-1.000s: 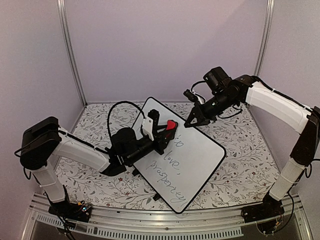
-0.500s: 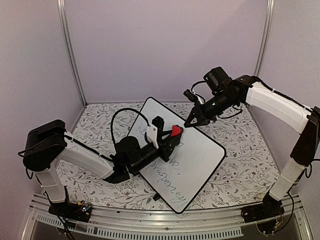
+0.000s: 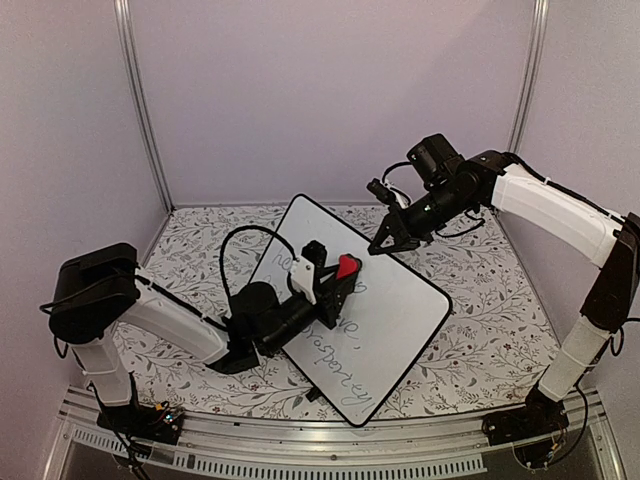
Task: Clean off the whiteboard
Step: Erase the center of the whiteboard.
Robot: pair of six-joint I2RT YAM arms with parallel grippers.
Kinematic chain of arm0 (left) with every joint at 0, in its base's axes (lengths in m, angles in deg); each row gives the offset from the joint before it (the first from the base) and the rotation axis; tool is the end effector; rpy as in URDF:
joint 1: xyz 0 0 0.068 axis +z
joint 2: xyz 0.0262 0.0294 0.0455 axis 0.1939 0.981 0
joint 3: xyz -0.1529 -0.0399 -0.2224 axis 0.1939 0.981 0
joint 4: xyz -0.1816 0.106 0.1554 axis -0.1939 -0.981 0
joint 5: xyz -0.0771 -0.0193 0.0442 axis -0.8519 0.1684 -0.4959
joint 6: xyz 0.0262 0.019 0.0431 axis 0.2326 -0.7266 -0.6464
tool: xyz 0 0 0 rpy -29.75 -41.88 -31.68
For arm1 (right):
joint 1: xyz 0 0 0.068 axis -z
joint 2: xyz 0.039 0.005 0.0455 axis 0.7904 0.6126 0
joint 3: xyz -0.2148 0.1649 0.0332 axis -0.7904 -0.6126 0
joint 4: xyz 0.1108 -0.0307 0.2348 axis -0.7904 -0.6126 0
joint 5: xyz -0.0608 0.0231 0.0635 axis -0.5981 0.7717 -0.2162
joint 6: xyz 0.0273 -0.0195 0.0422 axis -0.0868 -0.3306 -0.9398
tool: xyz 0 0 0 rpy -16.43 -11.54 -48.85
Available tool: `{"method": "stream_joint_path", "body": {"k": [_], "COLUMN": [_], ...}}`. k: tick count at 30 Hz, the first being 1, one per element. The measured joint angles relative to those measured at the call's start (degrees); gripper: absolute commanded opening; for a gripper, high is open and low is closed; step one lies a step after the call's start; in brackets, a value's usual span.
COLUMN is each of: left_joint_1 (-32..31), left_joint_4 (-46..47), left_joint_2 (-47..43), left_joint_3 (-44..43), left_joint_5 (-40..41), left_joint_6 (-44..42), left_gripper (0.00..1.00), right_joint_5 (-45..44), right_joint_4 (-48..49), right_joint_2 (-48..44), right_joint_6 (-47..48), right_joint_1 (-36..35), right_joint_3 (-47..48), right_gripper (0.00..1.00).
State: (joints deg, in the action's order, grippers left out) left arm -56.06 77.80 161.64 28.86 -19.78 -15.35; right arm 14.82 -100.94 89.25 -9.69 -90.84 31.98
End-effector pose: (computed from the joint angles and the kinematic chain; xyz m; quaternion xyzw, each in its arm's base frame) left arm 0.1509 -0.3252 0.1935 0.2122 0.6311 -0.3317 0.6683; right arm 0.2668 0.2363 0.3388 -0.2791 0.8820 0.3506 0.1460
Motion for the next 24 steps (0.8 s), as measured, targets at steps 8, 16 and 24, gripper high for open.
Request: {"method": "stream_joint_path", "body": {"k": [8, 16, 24], "left_joint_1": [0.0, 0.0, 0.0], "left_joint_4": [1.2, 1.6, 1.6], "left_joint_2": [1.4, 2.4, 2.7], "left_joint_3": [-2.7, -5.3, -7.9], "left_joint_5": [1.6, 2.5, 2.7], "left_joint_6": [-2.1, -3.5, -4.2], "left_gripper": [0.00, 0.00, 0.00], "right_joint_5": [0.0, 0.0, 0.1], "right_joint_4": [0.0, 0.1, 0.1], "right_joint_2": [0.0, 0.0, 0.0], "right_joint_6": [0.0, 0.0, 0.0], "right_joint_1": [0.0, 0.0, 0.0], "right_joint_3": [0.0, 0.0, 0.0], "right_gripper": [0.00, 0.00, 0.00]}}
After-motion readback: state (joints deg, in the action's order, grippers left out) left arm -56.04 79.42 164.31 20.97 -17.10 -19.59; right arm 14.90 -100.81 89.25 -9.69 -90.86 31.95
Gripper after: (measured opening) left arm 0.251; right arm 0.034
